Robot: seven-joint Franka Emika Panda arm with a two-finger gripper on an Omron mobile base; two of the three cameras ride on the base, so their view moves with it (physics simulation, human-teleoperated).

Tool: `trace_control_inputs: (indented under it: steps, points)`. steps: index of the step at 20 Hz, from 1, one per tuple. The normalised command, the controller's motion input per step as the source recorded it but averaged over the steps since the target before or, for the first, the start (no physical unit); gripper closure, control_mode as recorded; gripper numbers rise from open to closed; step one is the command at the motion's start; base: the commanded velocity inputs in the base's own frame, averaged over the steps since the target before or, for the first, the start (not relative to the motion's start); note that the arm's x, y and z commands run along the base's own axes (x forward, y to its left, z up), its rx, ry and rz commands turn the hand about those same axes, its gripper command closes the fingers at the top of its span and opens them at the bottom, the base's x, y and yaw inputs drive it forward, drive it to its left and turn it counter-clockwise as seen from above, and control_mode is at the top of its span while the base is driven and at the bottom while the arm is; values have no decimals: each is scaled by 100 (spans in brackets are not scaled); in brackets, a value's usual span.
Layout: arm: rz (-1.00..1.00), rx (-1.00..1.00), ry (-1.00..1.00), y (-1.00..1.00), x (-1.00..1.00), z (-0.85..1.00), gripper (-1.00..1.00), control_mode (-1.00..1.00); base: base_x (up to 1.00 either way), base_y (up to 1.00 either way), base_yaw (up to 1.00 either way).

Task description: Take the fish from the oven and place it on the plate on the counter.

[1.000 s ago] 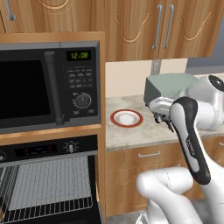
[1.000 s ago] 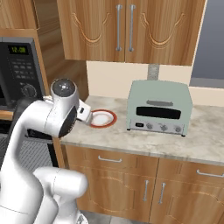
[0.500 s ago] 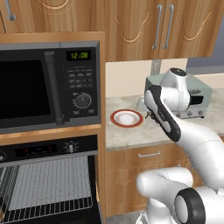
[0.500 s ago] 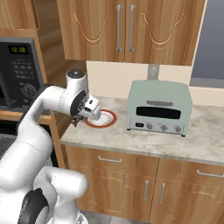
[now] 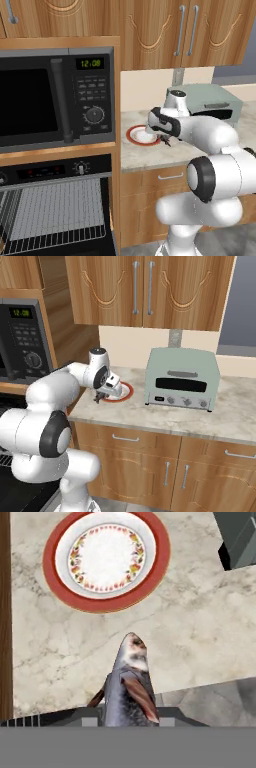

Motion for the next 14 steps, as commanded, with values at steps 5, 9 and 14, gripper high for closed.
trace_control_inputs:
  steps: [5,9,14]
  points:
    - [12,0,-12,0,64,-6,100,-100,0,0,0]
    - [12,0,-3,0,84,-18,100,-100,0,0,0]
    - [7,0,-6,0,59,-44,100,-100,0,0,0]
